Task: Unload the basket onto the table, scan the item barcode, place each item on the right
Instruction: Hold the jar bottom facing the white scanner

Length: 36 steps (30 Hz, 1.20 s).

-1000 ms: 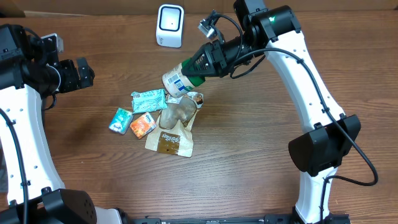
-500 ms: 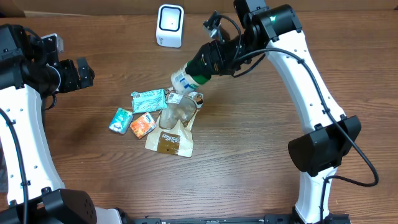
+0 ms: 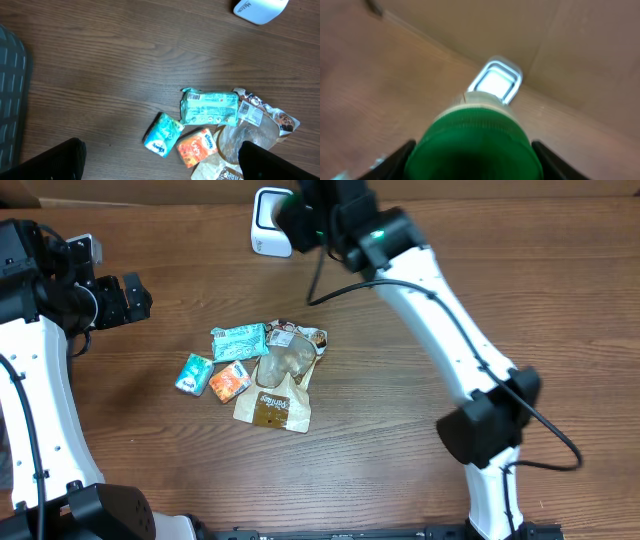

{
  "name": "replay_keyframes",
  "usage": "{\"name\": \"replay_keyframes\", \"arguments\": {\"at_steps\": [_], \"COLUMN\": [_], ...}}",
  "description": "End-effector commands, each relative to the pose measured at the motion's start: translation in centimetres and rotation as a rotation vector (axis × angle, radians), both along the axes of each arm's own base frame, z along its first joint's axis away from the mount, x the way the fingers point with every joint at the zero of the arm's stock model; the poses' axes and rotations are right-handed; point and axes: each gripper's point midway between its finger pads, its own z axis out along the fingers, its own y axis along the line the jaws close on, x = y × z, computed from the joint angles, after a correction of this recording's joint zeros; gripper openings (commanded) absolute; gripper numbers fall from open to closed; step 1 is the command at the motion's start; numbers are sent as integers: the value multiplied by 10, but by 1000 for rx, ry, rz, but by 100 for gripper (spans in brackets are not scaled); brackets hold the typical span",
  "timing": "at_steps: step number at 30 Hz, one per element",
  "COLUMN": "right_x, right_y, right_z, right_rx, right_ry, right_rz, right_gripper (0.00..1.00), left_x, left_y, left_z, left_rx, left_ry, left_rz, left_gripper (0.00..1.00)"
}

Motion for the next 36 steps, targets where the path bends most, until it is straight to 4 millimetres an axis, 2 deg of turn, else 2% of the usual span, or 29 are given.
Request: {"name": "replay_keyframes", "arguments": {"at_steps": [1, 4, 6, 10, 16, 19, 24, 31, 35, 36], "right_x": [46, 68, 80, 100, 112, 114, 120, 121, 116, 113], "right_y": [-9, 5, 12, 23, 33, 33, 25, 23, 20, 18], "right_z": [-21, -32, -41, -62, -86, -90, -85, -76, -54, -34], "right_rx": [-294, -417, -505, -657, -692, -680, -677, -669, -626, -549], "right_ry": [-222, -358, -441, -577, -648, -654, -668, -685, -685, -676], "right_rz": [-12, 69, 118, 186, 225, 240, 215, 201, 178, 140], "right_gripper": [38, 38, 45, 45, 44, 44, 44, 44, 44, 44], "left_x": [0, 0, 0, 0, 0, 0, 0, 0, 0, 0], "left_y": [-1, -1, -1, -1, -1, -1, -1, -1, -1, -1], "left_z": [3, 3, 3, 3, 3, 3, 3, 3, 3, 3], "left_rx": [13, 13, 13, 13, 13, 13, 13, 13, 13, 13], "left_ry": [-13, -13, -13, -13, -13, -13, -13, -13, -13, -13], "left_rz": [-27, -27, -27, -27, -27, -27, -27, -27, -27, -27], "left_gripper": [100, 100, 100, 100, 100, 100, 100, 100, 100, 100]}}
